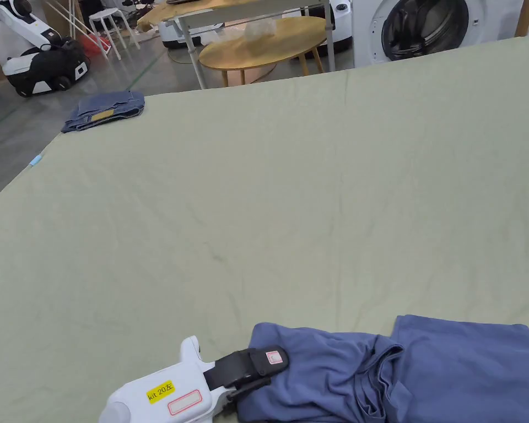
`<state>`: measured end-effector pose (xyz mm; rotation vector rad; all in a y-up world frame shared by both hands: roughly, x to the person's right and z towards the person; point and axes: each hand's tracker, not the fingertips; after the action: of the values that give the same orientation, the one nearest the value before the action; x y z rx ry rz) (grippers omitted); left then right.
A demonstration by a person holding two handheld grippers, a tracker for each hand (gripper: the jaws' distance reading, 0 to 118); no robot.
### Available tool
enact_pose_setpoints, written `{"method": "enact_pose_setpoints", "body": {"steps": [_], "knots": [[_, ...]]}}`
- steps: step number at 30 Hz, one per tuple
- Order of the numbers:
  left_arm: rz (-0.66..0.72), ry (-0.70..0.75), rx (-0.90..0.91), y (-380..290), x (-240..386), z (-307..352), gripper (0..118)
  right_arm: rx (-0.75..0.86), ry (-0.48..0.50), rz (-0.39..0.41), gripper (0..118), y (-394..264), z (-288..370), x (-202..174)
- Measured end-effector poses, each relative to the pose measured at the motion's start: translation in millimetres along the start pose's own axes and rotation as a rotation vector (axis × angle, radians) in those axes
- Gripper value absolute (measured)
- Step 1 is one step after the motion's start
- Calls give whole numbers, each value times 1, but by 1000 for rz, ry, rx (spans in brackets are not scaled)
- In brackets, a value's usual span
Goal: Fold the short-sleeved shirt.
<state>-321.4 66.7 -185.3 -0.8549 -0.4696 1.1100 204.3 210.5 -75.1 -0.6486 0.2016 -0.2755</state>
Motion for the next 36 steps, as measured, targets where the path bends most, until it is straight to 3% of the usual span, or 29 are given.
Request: {"method": "enact_pose_setpoints", "body": {"steps": [4,6,11,13,16,22,23,25,28,31,32,33,36], "knots": [[17,-8,132,-2,20,33,6,6,2,4,0,3,1,-2],[-48,-7,165,5,42,61,5,8,3,10,0,4,2,-2],[-339,184,249,16,118,114,5,6,7,16,0,2,0,-1],[-469,242,211,-2,155,92,5,3,15,3,0,1,-3,-2],[-558,272,68,-26,169,30,5,5,34,-16,0,-3,-3,-1],[-539,259,-192,-79,157,-99,5,19,26,8,0,-11,10,-6],[-556,260,-220,-84,159,-109,10,19,22,9,0,-13,12,-5],[-585,155,-252,-90,167,-111,52,14,15,2,0,-16,13,0],[-547,-119,-205,-87,182,-87,48,9,2,-29,0,-19,13,9],[-552,35,-166,-84,177,-86,37,11,13,-85,0,-21,12,18],[-556,67,-169,-77,170,-86,24,11,19,-98,0,-21,12,18],[-554,89,-186,-80,164,-93,0,13,24,-102,0,-21,12,18],[-514,143,-306,-98,146,-125,0,11,29,-87,0,-19,12,9]]}}
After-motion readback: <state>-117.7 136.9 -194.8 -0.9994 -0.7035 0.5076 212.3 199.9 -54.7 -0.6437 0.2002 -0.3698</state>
